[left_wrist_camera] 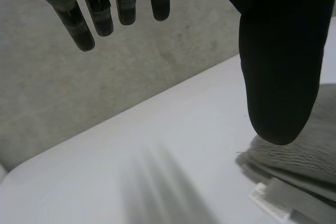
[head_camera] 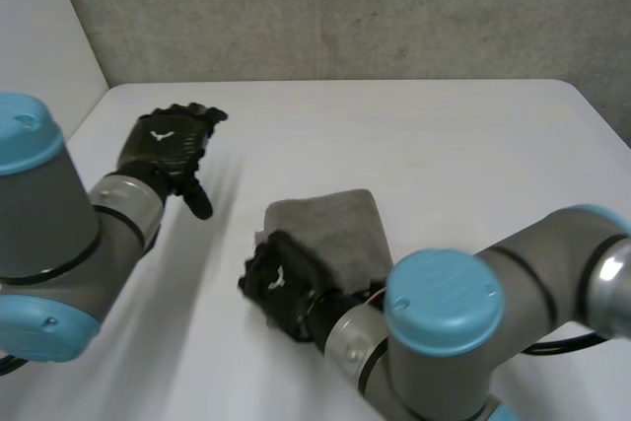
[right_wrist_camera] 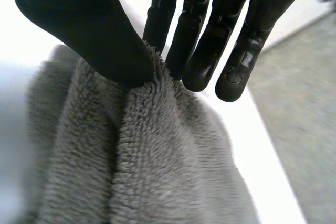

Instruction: Fold the towel.

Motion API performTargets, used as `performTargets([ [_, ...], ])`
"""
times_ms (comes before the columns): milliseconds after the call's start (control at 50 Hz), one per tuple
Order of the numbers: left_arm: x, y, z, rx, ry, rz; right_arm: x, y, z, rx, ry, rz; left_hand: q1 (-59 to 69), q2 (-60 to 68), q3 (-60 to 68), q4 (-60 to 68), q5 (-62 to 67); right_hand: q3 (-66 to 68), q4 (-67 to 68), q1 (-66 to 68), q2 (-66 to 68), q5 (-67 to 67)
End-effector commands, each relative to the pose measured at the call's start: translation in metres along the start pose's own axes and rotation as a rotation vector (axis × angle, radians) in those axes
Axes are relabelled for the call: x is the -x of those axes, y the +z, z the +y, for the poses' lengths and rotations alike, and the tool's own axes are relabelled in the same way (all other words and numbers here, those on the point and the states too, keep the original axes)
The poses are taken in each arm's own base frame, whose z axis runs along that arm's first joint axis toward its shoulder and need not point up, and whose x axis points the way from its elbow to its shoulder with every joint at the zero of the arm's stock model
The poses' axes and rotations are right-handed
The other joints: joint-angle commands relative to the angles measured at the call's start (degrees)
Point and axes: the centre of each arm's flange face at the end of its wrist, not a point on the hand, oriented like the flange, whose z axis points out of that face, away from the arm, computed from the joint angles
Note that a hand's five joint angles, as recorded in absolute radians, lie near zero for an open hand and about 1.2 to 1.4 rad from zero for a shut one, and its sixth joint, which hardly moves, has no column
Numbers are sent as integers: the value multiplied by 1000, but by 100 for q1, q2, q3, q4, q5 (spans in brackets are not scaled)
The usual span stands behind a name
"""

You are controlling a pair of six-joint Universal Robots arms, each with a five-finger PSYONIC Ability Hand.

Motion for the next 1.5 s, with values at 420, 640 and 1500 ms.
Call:
performTargets([
  [420, -73, 14, -13, -68, -74, 226, -134, -71, 37, 132, 868, 327, 91, 118, 104, 106, -80, -5789, -5831, -4253, -5730, -5600],
  [640, -112, 14, 53, 220, -180, 287, -145, -68, 64, 200, 949, 267, 36, 63, 49, 51, -135, -5789, -5831, -4253, -5730, -5600],
  [1500, 16, -36, -114, -172, -62, -73, -270, -121, -27, -23, 594, 827, 36, 63, 49, 51, -135, -5789, -5831, -4253, -5730, -5600],
])
